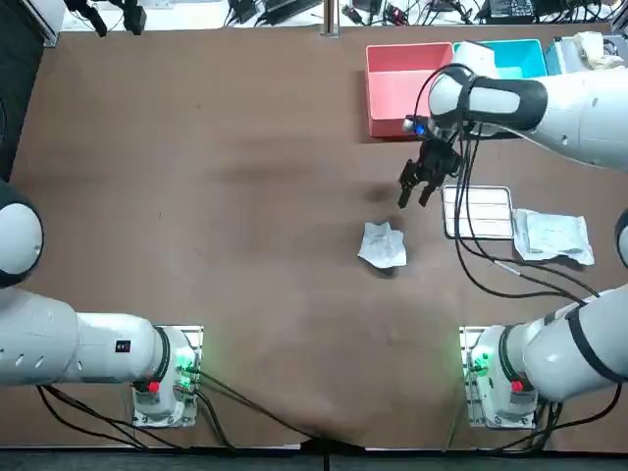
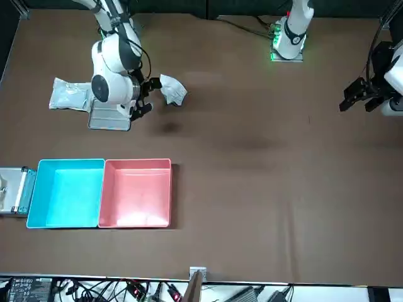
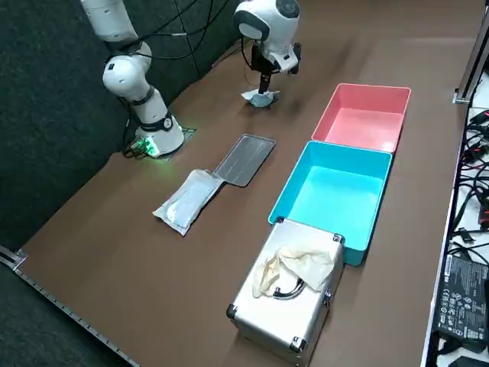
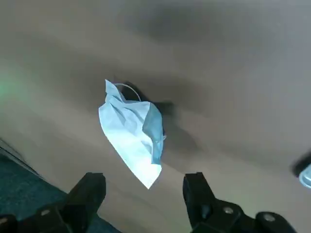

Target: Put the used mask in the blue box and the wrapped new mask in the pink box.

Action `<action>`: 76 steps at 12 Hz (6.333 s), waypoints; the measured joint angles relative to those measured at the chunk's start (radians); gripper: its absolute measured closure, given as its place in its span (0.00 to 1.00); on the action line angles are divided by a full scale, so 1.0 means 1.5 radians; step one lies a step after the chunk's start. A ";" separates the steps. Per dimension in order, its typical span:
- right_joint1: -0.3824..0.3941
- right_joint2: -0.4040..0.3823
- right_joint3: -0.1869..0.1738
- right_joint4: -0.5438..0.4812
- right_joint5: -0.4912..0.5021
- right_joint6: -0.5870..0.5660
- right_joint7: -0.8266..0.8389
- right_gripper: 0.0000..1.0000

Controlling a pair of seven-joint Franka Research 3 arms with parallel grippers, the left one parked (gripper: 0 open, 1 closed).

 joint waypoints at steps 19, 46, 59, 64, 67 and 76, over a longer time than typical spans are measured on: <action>0.095 0.063 0.000 -0.048 0.000 0.114 0.000 0.13; -0.043 -0.116 -0.024 -0.014 -0.090 0.090 0.018 0.98; -0.321 0.045 -0.027 0.356 -0.218 -0.085 0.157 0.98; -0.347 0.150 -0.027 0.465 -0.267 -0.090 0.226 0.98; -0.396 0.201 -0.029 0.494 -0.268 -0.091 0.223 0.98; -0.429 0.364 -0.028 0.614 -0.263 -0.090 0.223 0.98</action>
